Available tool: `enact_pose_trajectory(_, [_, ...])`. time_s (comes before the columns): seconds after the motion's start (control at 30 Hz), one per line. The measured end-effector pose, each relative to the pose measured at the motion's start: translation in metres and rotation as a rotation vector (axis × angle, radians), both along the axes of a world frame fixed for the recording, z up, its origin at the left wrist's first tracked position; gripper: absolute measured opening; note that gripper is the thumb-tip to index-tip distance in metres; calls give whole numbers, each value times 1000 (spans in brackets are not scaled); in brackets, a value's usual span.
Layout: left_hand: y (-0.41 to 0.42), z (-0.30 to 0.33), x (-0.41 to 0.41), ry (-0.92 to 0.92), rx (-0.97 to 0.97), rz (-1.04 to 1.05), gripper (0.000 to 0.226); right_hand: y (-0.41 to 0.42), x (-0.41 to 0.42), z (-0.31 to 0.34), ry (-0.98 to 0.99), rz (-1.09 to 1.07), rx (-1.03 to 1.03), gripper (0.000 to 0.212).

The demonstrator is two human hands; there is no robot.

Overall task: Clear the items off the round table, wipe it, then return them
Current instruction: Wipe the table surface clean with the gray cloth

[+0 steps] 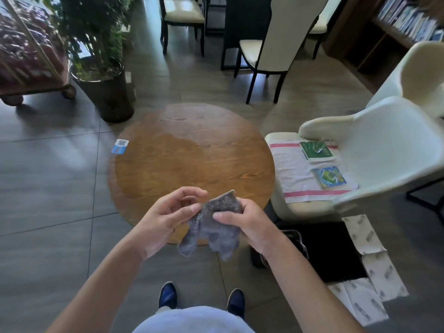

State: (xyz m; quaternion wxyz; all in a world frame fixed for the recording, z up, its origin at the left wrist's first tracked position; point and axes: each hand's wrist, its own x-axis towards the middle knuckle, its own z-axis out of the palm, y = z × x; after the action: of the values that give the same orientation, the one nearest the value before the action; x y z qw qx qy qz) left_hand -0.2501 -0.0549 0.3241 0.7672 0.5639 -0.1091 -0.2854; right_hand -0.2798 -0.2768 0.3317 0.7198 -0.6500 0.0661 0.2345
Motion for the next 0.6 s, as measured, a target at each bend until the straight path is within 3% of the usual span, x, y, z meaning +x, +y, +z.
enact_pose_trajectory(0.07, [-26, -4, -11, 62, 21, 9, 57, -23, -8, 8, -74, -23, -72, 21])
enact_pose_trajectory(0.2, [-81, -14, -36, 16, 207, -36, 35, -65, -19, 23, -197, 16, -77, 53])
enact_pose_trajectory(0.33, [-125, -23, -57, -3, 337, -4, 25, -104, -26, 26, -502, -40, -448, 47])
enact_pose_trajectory(0.4, [-138, -24, -63, -15, 376, 99, 25, -123, -28, 24, -570, -98, -522, 45])
enact_pose_trajectory(0.5, [-150, -20, -69, -57, 372, 227, 28, -149, -29, 21, -509, -153, -489, 48])
enact_pose_trajectory(0.6, [-159, -10, -70, -18, 251, 343, 27, -165, -29, 22, -345, -207, -274, 42])
